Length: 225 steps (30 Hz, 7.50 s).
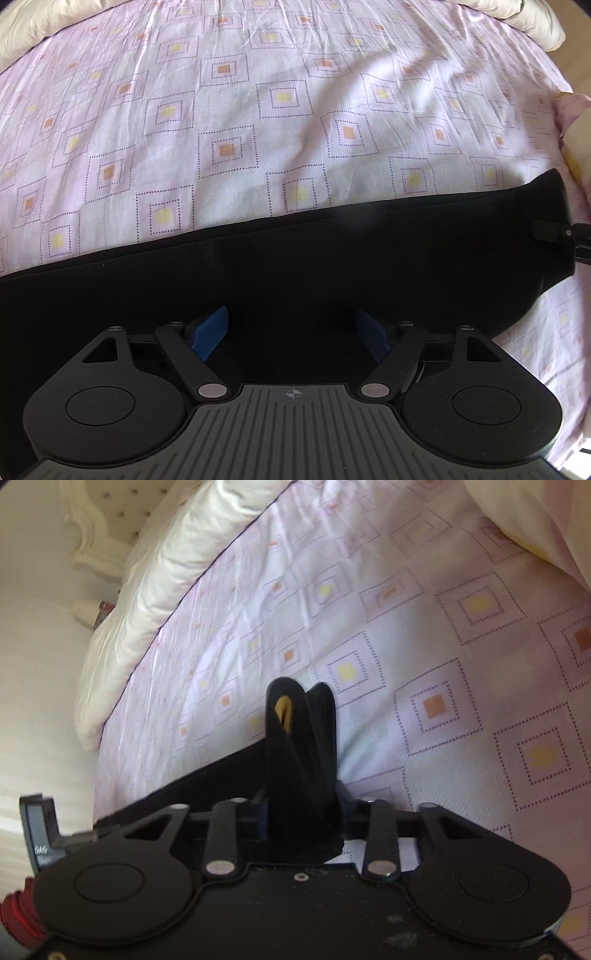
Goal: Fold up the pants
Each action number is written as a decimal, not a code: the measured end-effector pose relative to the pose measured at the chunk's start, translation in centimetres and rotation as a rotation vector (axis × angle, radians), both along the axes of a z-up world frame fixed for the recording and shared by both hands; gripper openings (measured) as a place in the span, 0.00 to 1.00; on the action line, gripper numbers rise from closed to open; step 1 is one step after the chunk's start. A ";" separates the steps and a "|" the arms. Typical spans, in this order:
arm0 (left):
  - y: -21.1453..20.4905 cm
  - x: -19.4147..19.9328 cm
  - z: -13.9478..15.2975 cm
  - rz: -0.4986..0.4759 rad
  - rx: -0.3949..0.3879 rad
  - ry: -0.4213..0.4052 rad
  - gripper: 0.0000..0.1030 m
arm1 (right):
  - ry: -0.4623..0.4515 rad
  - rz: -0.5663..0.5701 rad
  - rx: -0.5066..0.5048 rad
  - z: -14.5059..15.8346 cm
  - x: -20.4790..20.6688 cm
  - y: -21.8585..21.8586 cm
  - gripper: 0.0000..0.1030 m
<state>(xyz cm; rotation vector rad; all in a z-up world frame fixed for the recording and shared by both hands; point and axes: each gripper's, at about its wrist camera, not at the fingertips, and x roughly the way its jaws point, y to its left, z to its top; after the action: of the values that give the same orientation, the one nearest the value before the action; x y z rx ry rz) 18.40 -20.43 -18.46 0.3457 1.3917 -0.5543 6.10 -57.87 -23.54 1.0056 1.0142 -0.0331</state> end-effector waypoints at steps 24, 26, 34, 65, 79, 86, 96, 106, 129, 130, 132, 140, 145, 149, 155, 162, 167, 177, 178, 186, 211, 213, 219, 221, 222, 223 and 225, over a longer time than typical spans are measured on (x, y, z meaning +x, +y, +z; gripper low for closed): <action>0.5 0.6 3.0 0.019 -0.030 -0.123 0.56 | -0.103 -0.051 -0.184 14.0 1.1 12.2 0.19; 3.0 0.9 5.0 0.072 -0.090 -0.165 0.56 | -0.107 -0.031 -0.210 15.0 1.8 14.2 0.19; 15.8 1.8 8.1 0.225 -0.156 -0.188 0.56 | -0.089 0.075 -0.272 15.6 5.9 25.0 0.19; 17.2 2.8 9.2 0.193 -0.269 -0.162 0.56 | 0.030 0.044 -0.557 12.9 5.9 29.4 0.14; 13.4 2.5 5.8 0.125 -0.203 -0.085 0.57 | 0.156 0.192 -0.468 6.6 7.2 29.4 0.12; 13.7 4.0 2.8 0.119 -0.116 -0.071 0.56 | 0.067 0.158 -0.501 9.9 8.3 29.2 0.12; 14.0 3.9 2.1 0.102 -0.146 -0.093 0.65 | 0.184 0.115 -0.510 6.2 12.0 26.9 0.02; 17.3 1.0 5.7 0.109 -0.146 -0.135 0.64 | 0.105 0.100 -0.502 10.9 9.7 27.5 0.14; 29.0 -2.7 5.0 0.233 -0.168 -0.057 0.62 | 0.129 0.144 -0.485 14.7 -2.2 44.2 0.22; 29.3 -2.6 5.4 0.233 -0.172 -0.048 0.62 | 0.133 0.138 -0.489 14.8 -2.5 44.7 0.24; 29.9 -2.5 6.1 0.238 -0.171 -0.034 0.62 | 0.147 0.123 -0.491 14.8 -3.1 45.6 0.24; 32.5 -4.8 7.9 0.265 -0.144 -0.044 0.62 | 0.161 0.147 -0.467 14.7 -5.6 49.2 0.25; 33.7 -7.1 8.9 0.353 -0.134 -0.077 0.62 | 0.110 0.230 -0.492 15.5 -5.9 49.9 0.26; 34.2 -9.2 10.6 0.442 -0.096 -0.133 0.60 | 0.025 0.282 -0.530 17.3 -6.4 49.6 0.27; 33.5 -12.8 13.4 0.489 -0.016 -0.259 0.60 | -0.108 0.288 -0.569 19.9 -7.9 49.1 0.51; 31.9 -15.6 15.9 0.493 0.097 -0.409 0.60 | -0.225 0.313 -0.664 22.0 -9.5 49.8 0.84; 32.4 -16.1 16.9 0.509 0.085 -0.423 0.60 | -0.242 0.232 -0.728 22.8 -10.6 50.9 0.88; 33.7 -15.4 17.1 0.502 0.061 -0.421 0.60 | -0.195 0.372 -0.691 21.7 -10.2 53.6 0.85; 33.9 -15.2 17.1 0.495 0.057 -0.425 0.60 | -0.188 0.375 -0.670 21.4 -10.0 53.8 0.75; 37.8 -11.7 16.4 0.443 0.069 -0.422 0.60 | -0.102 0.311 -0.553 18.8 -6.6 55.8 0.18; 49.1 1.7 10.9 0.400 -0.016 -0.310 0.56 | 0.101 0.258 -0.593 9.9 9.5 63.1 0.09; 49.2 2.5 10.5 0.396 -0.021 -0.304 0.56 | 0.146 0.264 -0.589 8.7 9.9 63.2 0.09; 49.3 4.4 9.0 0.395 -0.030 -0.272 0.56 | 0.215 0.266 -0.574 6.8 10.5 63.1 0.08; 49.5 4.9 8.4 0.403 -0.039 -0.260 0.56 | 0.234 0.287 -0.586 6.7 11.2 63.2 0.08; 49.6 5.2 8.1 0.409 -0.038 -0.254 0.56 | 0.243 0.298 -0.595 6.6 11.5 63.4 0.08; 49.7 5.4 7.8 0.413 -0.034 -0.247 0.56 | 0.251 0.305 -0.603 6.6 11.8 63.6 0.08; 50.0 6.1 6.9 0.420 -0.023 -0.229 0.56 | 0.264 0.309 -0.612 6.6 12.2 63.8 0.08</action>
<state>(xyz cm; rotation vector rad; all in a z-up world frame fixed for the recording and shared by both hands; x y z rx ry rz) 24.46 29.52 -11.58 0.0879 1.1898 -0.1773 18.28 5.95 -16.98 0.2848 1.2864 -0.2125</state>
